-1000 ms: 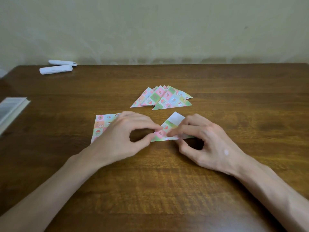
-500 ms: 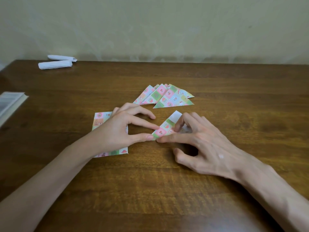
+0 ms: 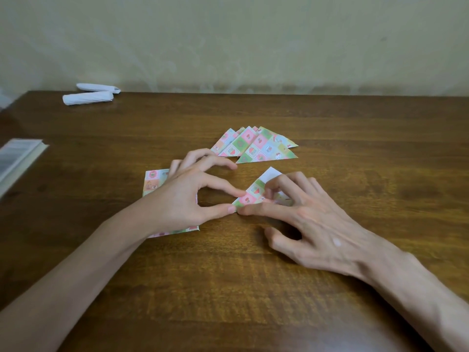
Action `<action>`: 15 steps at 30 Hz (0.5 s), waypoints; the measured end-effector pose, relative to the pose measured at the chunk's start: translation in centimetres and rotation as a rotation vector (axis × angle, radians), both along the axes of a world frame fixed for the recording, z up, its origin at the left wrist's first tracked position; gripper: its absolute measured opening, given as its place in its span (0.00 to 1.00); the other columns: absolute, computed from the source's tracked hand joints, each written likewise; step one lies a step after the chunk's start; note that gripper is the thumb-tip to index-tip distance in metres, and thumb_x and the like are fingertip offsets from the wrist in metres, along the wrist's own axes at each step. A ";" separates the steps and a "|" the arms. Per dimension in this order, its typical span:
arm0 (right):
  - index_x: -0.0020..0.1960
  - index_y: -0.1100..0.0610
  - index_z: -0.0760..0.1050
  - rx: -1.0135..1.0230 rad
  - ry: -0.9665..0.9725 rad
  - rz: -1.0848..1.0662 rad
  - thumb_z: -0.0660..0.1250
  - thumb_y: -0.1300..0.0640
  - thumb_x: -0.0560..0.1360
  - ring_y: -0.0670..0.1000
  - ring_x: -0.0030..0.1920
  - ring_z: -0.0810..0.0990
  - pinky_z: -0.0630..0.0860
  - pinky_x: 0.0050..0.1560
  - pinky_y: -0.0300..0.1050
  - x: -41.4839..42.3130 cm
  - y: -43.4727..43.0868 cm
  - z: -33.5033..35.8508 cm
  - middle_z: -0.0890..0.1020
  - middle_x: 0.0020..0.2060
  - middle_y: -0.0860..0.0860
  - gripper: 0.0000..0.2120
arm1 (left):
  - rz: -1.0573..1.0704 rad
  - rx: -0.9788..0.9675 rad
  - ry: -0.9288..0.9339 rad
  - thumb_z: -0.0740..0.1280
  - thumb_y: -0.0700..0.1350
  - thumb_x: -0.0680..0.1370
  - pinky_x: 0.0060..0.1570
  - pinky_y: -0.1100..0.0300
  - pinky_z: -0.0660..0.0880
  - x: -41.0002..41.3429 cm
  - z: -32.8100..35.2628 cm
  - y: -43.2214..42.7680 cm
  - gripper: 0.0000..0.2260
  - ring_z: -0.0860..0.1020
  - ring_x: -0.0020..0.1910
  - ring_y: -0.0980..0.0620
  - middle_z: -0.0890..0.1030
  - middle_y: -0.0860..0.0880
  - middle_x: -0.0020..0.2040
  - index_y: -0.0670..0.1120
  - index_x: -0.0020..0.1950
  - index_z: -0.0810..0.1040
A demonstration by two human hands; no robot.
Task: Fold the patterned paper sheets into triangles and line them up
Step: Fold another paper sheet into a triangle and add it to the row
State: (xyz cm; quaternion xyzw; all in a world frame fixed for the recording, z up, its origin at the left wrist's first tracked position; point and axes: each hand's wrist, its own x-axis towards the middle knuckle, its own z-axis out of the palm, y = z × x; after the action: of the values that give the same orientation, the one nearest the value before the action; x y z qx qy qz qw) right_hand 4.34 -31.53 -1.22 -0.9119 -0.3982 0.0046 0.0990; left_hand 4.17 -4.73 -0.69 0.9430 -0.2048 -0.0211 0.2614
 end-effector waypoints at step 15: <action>0.70 0.34 0.75 0.091 -0.027 0.024 0.60 0.43 0.79 0.48 0.60 0.70 0.65 0.57 0.43 0.4 -0.2 -0.2 0.70 0.58 0.44 0.21 | -0.004 0.010 0.026 0.67 0.72 0.71 0.67 0.56 0.48 0.3 -0.3 0.2 0.15 0.50 0.77 0.67 0.66 0.72 0.72 0.76 0.58 0.79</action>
State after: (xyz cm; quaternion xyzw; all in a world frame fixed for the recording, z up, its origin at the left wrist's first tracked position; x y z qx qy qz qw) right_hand 4.74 -31.75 -1.43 -0.9017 -0.4100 -0.0247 0.1348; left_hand 4.44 -4.51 -0.96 0.9436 -0.2031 -0.0348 0.2592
